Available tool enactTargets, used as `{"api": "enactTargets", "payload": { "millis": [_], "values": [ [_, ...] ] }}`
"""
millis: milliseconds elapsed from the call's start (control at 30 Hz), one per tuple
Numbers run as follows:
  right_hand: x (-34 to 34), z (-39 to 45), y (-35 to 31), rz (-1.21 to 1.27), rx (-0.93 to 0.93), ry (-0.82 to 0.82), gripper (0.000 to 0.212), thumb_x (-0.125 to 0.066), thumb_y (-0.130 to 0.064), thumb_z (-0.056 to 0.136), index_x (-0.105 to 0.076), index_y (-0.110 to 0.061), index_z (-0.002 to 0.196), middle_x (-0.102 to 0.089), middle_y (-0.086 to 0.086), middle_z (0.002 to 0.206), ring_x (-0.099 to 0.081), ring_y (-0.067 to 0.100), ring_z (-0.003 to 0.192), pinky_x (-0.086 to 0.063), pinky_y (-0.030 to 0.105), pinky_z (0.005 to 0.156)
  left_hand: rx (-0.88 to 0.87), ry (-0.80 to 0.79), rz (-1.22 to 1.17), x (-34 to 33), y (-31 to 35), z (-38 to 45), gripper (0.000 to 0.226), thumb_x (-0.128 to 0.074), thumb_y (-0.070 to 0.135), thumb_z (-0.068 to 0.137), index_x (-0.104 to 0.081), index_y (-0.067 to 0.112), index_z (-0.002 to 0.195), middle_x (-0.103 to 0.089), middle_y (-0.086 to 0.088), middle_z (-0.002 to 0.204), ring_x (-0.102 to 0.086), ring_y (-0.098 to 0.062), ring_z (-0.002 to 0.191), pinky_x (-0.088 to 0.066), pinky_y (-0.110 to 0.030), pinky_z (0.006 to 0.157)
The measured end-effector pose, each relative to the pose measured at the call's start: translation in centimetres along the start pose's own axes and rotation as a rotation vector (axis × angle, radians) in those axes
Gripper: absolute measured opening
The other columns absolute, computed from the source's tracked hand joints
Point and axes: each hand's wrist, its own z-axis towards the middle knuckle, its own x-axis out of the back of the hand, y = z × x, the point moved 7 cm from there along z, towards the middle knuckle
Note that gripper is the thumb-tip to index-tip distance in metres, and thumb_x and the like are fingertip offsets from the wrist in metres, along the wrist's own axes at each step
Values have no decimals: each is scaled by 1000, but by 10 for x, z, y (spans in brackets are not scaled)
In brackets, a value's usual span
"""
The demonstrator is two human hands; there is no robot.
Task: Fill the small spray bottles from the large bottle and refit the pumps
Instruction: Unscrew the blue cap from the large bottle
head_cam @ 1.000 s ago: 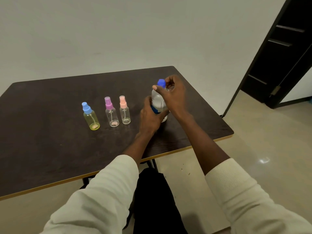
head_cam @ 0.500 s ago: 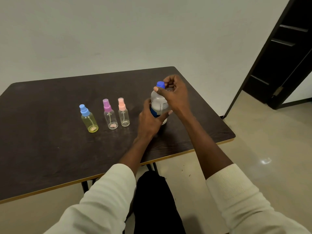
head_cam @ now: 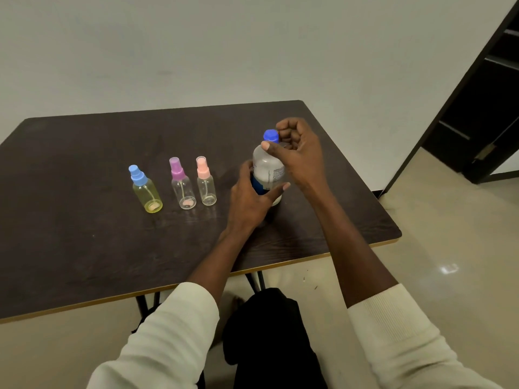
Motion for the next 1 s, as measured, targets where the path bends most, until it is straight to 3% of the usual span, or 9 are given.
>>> {"api": "enactTargets", "payload": {
  "millis": [133, 300, 367, 467, 600, 700, 833, 933, 1000],
  "values": [
    [-3, -1, 4, 32, -33, -74, 25, -69, -14, 78, -67, -9, 102, -72, 5, 99, -68, 21, 96, -54, 46, 90, -9, 11, 10, 0, -1, -1, 81, -85, 40, 75, -42, 16, 140, -59, 2, 134, -58, -6, 114, -47, -5, 87],
    [-2, -8, -6, -19, 7, -25, 29, -80, -24, 76, -65, -12, 98, -70, 0, 96, -66, 15, 92, -54, 33, 88, -20, -25, 19, -2, 1, -3, 83, -83, 44, 77, -39, 19, 143, -57, 2, 139, -56, -6, 120, -46, -10, 93],
    [-2, -9, -6, -43, 16, 12, 28, -79, -25, 76, -66, -13, 98, -70, -2, 96, -66, 14, 92, -55, 35, 88, -31, -28, 28, -2, 3, -3, 82, -82, 44, 77, -39, 19, 143, -56, 2, 139, -56, -8, 121, -45, -8, 92],
    [1, -9, -4, -60, -18, 35, 26, -75, -17, 81, -67, -14, 106, -70, -3, 101, -66, 12, 95, -55, 35, 90, -29, -30, 30, -2, 3, -3, 84, -82, 46, 77, -38, 20, 144, -56, 2, 140, -56, -10, 121, -48, -18, 96],
    [4, -16, -8, -67, -22, 11, 27, -68, -9, 87, -64, -12, 113, -70, -2, 107, -66, 9, 101, -53, 33, 94, -22, -76, 36, -3, 4, -5, 84, -81, 44, 78, -37, 21, 145, -55, 2, 140, -51, -3, 116, -41, -5, 88],
    [18, -20, -12, -23, -19, 50, 26, -65, -8, 89, -63, -7, 116, -69, 2, 112, -65, 11, 105, -53, 31, 95, -4, -124, 50, -8, 5, -8, 83, -81, 45, 79, -36, 20, 145, -55, 2, 141, -50, -4, 116, -46, -19, 95],
    [53, -26, -5, 46, -64, 142, 22, -62, -10, 92, -61, -15, 113, -68, 1, 112, -66, 13, 105, -54, 30, 91, -14, -182, 84, -18, 7, -8, 79, -76, 46, 84, -34, 19, 145, -55, -1, 140, -55, -10, 116, -46, -22, 91],
    [78, -37, 22, -85, -136, 183, 24, -59, -7, 92, -61, -15, 115, -65, -3, 110, -62, 8, 103, -49, 16, 88, -18, -231, 91, -32, 10, -9, 77, -73, 46, 86, -32, 19, 146, -55, -4, 140, -60, -19, 118, -52, -29, 96],
    [90, -46, 49, -201, -195, 184, 24, -59, -8, 93, -61, -15, 115, -65, -1, 110, -60, 8, 100, -49, 17, 87, -10, -251, 73, -47, 14, -11, 76, -72, 48, 87, -31, 20, 146, -55, -4, 140, -60, -20, 119, -52, -30, 96]
  ]
}}
